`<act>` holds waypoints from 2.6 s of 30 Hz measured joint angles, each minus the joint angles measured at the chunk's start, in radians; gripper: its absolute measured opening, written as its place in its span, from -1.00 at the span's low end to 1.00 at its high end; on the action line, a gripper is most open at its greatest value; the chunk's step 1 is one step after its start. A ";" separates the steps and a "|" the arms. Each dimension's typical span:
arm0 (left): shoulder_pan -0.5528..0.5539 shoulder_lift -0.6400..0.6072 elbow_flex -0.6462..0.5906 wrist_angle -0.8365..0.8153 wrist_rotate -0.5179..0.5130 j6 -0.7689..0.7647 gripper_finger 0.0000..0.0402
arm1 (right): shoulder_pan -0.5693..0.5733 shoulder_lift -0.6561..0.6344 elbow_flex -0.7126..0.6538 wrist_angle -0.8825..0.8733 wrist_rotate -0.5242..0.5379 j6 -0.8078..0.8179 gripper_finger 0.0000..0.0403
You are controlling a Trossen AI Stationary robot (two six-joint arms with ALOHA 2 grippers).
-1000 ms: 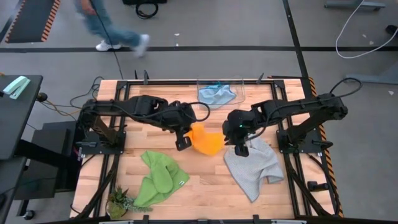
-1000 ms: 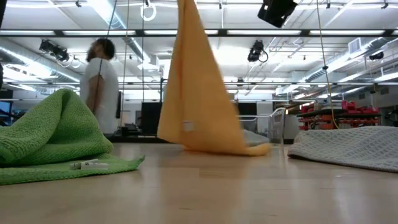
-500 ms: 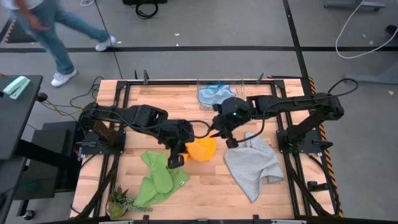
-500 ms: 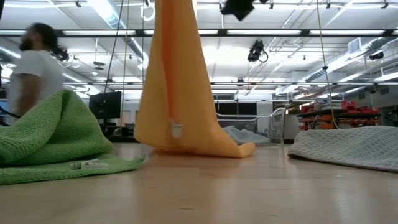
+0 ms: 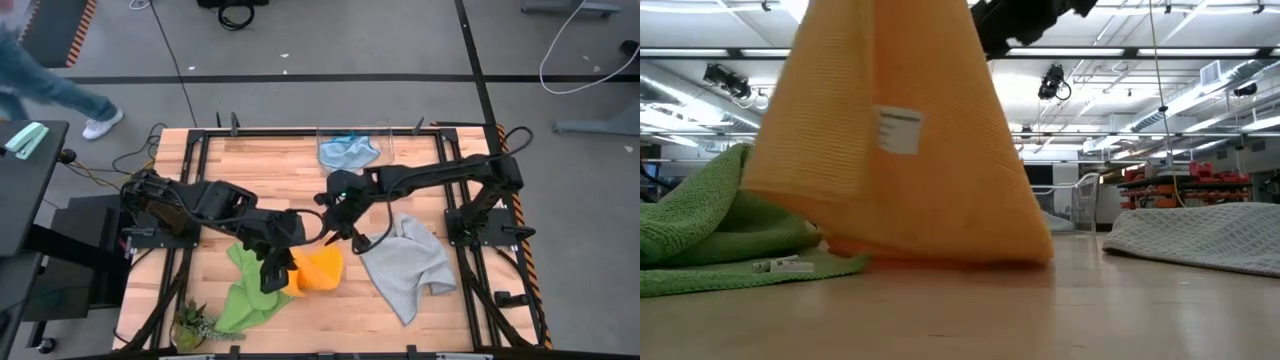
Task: Fold microfiber towels
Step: Fold the orange microfiber cloth
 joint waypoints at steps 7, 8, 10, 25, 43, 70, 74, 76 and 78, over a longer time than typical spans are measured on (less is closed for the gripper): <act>-0.016 0.003 0.000 0.163 -0.001 -0.063 -0.99 | 0.005 0.074 0.000 0.091 -0.076 -0.027 -0.48; -0.021 0.003 0.000 0.196 -0.002 -0.069 -0.99 | 0.005 0.080 0.000 0.099 -0.095 -0.040 -0.48; -0.026 0.003 0.000 0.230 -0.003 -0.084 -0.99 | 0.010 0.081 0.000 0.099 -0.113 -0.055 -0.48; -0.052 0.073 -0.008 0.232 0.149 -0.074 -0.99 | 0.093 0.052 0.002 0.073 -0.164 -0.235 -0.58; -0.028 0.173 -0.008 0.162 0.132 0.135 -0.99 | 0.145 0.064 0.001 0.123 -0.176 -0.269 -0.59; -0.022 0.174 0.158 0.163 0.016 0.158 -0.99 | 0.107 0.064 0.001 0.164 -0.374 -0.163 -0.59; -0.023 0.170 0.158 0.128 0.016 0.132 -0.99 | 0.128 0.064 0.001 0.159 -0.392 -0.164 -0.60; -0.023 0.170 0.158 0.113 0.016 0.132 -0.99 | 0.147 0.064 0.001 0.160 -0.393 -0.164 -0.62; -0.023 0.170 0.158 0.107 0.015 0.132 -0.99 | 0.167 0.064 0.001 0.159 -0.394 -0.165 -0.70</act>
